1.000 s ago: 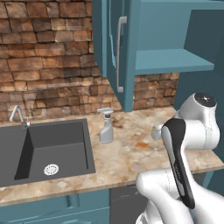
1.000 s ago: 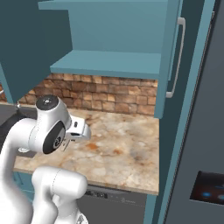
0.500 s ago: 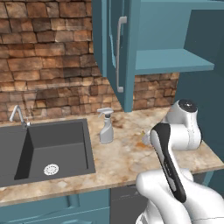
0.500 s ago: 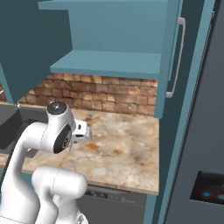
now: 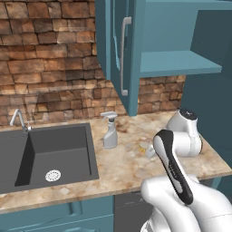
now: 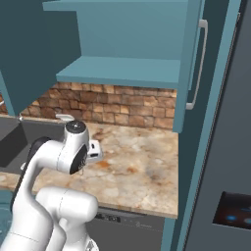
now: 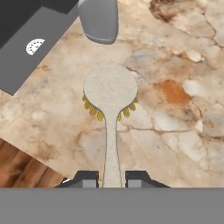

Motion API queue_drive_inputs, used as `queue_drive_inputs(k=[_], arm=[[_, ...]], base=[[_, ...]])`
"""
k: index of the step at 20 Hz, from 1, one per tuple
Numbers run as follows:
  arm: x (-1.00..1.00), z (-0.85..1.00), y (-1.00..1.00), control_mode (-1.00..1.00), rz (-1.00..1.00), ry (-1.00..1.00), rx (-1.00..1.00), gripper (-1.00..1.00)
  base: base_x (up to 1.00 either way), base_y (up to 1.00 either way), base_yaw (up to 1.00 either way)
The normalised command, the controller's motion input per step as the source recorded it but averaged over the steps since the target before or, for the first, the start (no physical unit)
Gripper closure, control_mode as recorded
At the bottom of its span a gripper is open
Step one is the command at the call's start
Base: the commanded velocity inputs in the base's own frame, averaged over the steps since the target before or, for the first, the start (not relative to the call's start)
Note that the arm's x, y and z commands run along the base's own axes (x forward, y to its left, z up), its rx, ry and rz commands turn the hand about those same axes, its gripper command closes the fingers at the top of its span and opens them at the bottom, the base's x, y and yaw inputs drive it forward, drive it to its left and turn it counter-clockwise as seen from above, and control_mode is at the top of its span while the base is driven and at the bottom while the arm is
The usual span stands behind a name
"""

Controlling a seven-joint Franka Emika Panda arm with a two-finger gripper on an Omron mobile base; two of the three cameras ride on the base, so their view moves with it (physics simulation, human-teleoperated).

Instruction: Locate and retrieve the spray and dish brush from the cabinet. Place them next to the sink.

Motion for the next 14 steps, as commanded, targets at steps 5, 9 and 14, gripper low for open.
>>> queue_drive_inputs(k=[5, 9, 14], arm=[[0.12, -0.01, 0.21, -1.00, 0.18, 0.00, -0.01, 1.00], [0.24, -0.10, 0.24, -1.00, 0.25, 0.00, 0.00, 1.00], [0.08, -0.18, 0.19, -1.00, 0.21, 0.00, 0.00, 1.00]], base=[[0.00, 0.00, 0.00], [0.00, 0.00, 0.00], [0.00, 0.00, 0.00]])
